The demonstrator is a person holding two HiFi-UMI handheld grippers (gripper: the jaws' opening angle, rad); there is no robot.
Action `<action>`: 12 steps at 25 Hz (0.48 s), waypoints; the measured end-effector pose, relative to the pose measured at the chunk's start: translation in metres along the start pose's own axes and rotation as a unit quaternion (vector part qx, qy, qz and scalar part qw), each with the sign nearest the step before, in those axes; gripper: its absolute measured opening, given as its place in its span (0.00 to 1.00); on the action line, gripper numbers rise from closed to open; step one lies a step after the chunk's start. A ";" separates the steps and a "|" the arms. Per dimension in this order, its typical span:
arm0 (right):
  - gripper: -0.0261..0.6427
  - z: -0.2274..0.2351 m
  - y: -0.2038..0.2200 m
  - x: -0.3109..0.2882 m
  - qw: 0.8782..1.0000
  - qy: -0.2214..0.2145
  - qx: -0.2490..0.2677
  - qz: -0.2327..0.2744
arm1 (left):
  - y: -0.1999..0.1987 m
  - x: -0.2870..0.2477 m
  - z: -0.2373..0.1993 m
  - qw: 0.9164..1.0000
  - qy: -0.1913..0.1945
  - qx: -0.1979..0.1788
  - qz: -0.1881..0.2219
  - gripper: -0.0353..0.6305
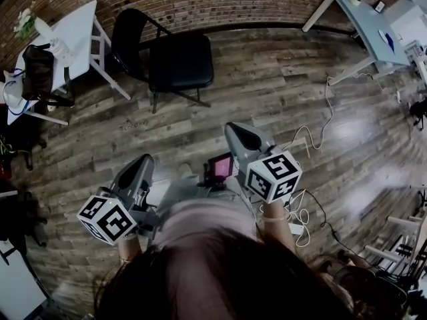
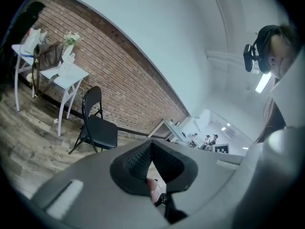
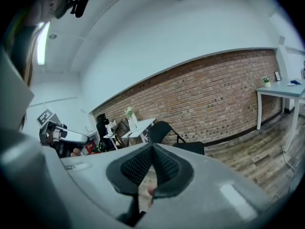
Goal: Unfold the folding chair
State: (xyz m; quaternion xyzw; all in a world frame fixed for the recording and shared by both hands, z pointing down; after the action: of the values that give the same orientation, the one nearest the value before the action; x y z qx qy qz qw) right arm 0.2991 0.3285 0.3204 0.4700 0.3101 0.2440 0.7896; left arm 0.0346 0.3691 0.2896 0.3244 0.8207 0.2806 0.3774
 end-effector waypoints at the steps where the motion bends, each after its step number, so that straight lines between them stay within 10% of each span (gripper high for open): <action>1: 0.04 -0.001 0.000 0.000 1.000 0.000 0.000 0.000 | 0.000 0.000 0.001 1.000 0.003 -0.001 -0.002 0.05; 12: 0.04 -0.011 -0.014 0.004 0.999 -0.021 0.034 0.015 | 0.004 0.000 -0.001 0.999 -0.015 -0.042 -0.007 0.05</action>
State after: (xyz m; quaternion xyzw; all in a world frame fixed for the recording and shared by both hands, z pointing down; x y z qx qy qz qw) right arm 0.2953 0.3322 0.3028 0.5066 0.2941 0.2353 0.7756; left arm 0.0355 0.3711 0.2928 0.3066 0.8049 0.3070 0.4048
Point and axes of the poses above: the fingertips, and each gripper's own axes: x backward along the fingers, z to its right, y out of its underside, the point moved 7 cm from there along x, backward along the fingers, and after that the axes turned 11 degrees about -y, right-handed, at the moved point
